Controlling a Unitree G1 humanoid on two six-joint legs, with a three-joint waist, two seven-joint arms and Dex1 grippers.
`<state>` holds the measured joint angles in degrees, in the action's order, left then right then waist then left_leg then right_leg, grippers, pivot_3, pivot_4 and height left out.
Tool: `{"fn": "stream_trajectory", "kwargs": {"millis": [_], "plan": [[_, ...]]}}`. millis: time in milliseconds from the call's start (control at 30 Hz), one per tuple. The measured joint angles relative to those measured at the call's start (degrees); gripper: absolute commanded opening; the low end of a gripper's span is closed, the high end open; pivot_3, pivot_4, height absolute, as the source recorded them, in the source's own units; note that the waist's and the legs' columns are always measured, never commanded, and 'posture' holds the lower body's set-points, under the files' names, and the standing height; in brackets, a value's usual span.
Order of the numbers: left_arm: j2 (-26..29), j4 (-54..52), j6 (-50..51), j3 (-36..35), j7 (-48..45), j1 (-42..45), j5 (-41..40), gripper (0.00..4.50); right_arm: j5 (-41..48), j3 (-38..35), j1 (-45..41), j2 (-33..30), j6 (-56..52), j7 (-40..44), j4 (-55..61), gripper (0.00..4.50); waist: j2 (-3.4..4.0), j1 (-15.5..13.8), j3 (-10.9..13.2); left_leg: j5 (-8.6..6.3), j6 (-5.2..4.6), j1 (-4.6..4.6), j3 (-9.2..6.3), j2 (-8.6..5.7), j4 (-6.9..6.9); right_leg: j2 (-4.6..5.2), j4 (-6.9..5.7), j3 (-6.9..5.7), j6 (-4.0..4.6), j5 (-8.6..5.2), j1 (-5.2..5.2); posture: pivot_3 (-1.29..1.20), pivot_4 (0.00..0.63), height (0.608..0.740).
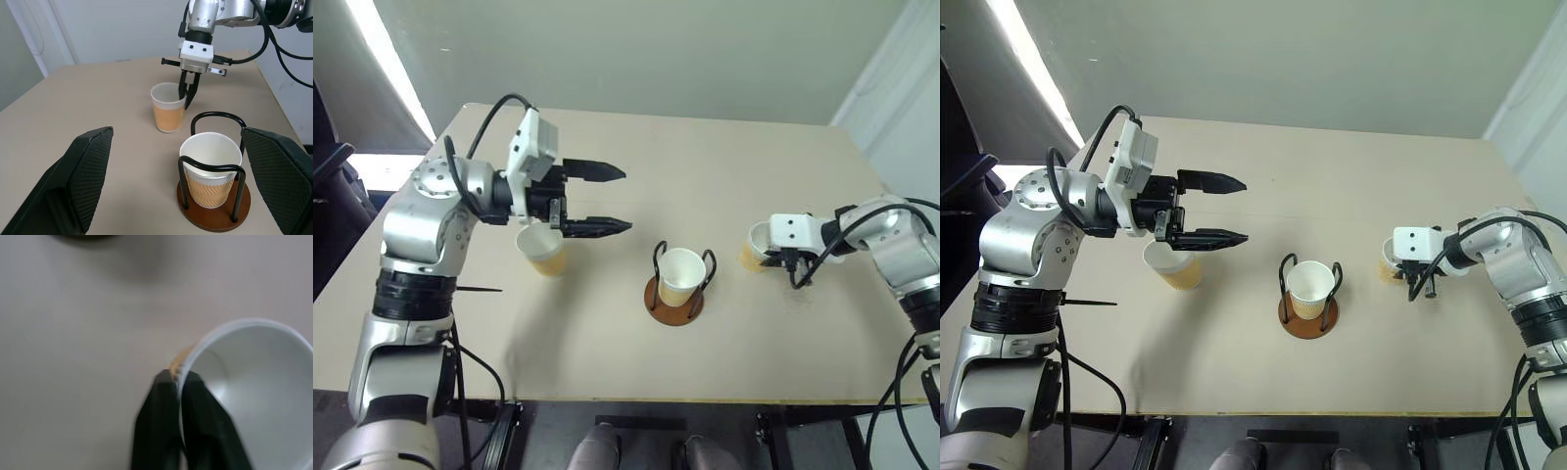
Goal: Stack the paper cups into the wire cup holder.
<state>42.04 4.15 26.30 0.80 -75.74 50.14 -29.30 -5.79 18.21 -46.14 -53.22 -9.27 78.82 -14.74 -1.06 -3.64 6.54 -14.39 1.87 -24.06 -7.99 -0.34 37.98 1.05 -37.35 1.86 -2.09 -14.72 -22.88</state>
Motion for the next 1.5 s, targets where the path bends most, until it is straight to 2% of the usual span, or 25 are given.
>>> {"fn": "stream_trajectory", "kwargs": {"millis": [300, 467, 700, 1133, 1500], "plan": [[0.2, 0.0, -0.1, 0.0, -0.3, 0.0, 0.4, 4.50, 6.2, -5.7, -4.0, -3.4, -8.2, 3.2, 15.4, 0.03, 0.02, 0.0, 0.0, 0.00, 0.00, -0.02, 0.00, 0.00, -0.06, 0.00, 0.04, 0.00, 0.00, 0.00, 0.00, 0.00, 0.150, 0.740], [0.1, 0.4, -0.6, 0.2, -0.7, 0.0, 1.0, 4.50, 9.9, -6.1, -9.7, -3.8, -13.6, 4.5, 28.1, 0.03, 0.02, 0.2, 0.0, 0.00, 0.00, -0.02, -0.02, 0.00, -0.07, 0.00, 0.21, -0.01, 0.00, -0.01, 0.00, 0.00, 0.150, 0.740], [-0.8, 2.4, -1.4, 0.4, -1.7, 0.7, 2.0, 4.50, 15.6, -4.2, -10.8, -1.6, -22.8, 5.1, 39.9, 0.03, 0.02, 0.1, 0.0, 0.00, -0.01, -0.02, -0.06, -0.01, 0.01, 0.00, 0.26, -0.01, 0.00, 0.00, 0.02, 0.00, 0.150, 0.740], [-1.7, 2.5, -1.8, 0.4, -1.6, 0.8, 2.2, 4.50, 15.4, -0.3, -8.5, -1.4, -20.0, 5.4, 40.1, 0.03, 0.02, 0.1, 0.0, 0.00, -0.01, -0.02, -0.07, -0.01, 0.01, 0.00, 0.26, -0.02, 0.00, 0.00, 0.02, 0.00, 0.150, 0.740], [-1.7, 2.3, -1.8, 0.4, -1.2, 0.8, 2.2, 4.50, 9.8, 4.9, -7.7, 1.1, -12.2, 5.6, 37.3, 0.03, 0.02, 0.1, 0.0, -0.01, -0.03, -0.02, -0.07, -0.01, 0.03, 0.00, 0.25, -0.02, 0.00, 0.00, 0.02, 0.00, 0.150, 0.740]]}}
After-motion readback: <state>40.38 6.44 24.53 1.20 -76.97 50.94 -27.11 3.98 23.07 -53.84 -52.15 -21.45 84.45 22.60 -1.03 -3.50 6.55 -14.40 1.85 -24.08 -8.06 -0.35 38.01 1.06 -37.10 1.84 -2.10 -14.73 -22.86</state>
